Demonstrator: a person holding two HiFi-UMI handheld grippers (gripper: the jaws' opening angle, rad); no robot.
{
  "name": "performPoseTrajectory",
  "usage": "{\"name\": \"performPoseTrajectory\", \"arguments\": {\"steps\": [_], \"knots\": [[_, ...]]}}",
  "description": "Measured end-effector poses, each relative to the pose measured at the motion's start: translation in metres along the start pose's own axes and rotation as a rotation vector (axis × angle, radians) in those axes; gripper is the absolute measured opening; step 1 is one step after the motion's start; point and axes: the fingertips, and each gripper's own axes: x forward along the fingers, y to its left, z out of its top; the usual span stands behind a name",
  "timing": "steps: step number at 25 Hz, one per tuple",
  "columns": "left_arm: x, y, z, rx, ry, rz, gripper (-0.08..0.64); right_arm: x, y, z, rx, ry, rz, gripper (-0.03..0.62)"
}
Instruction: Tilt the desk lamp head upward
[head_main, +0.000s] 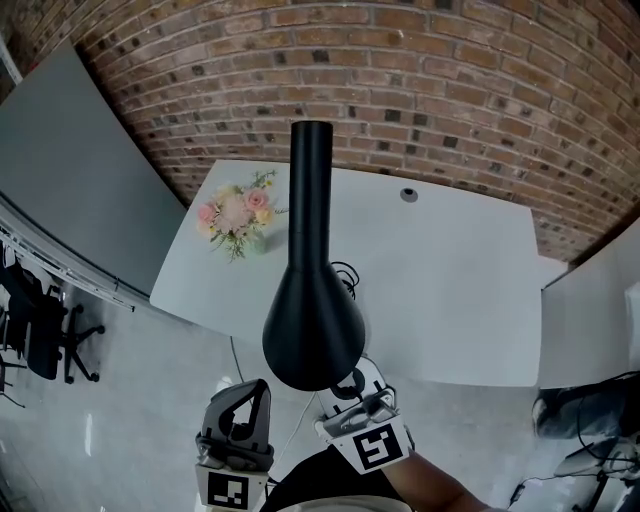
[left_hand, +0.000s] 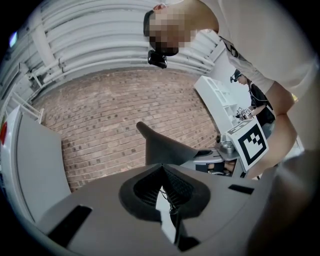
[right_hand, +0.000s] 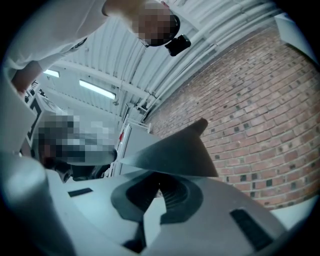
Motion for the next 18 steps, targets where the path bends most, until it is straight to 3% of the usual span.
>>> {"name": "performPoseTrajectory", "arguments": {"steps": [12, 15, 18], "knots": [[-0.010, 0.021, 0.007, 0.009, -0.004, 0.033, 0.005, -0.007, 0.023, 0.047, 0.024, -0.087, 0.010, 0.017], [-0.008, 0.021, 0.011, 0.006, -0.023, 0.033, 0.006, -0.005, 0.020, 0.060, -0.031, -0.100, -0.003, 0.017], [-0.008, 0.020, 0.012, -0.002, -0.037, 0.031, 0.005, -0.003, 0.022, 0.064, -0.110, -0.047, 0.007, 0.017]]}}
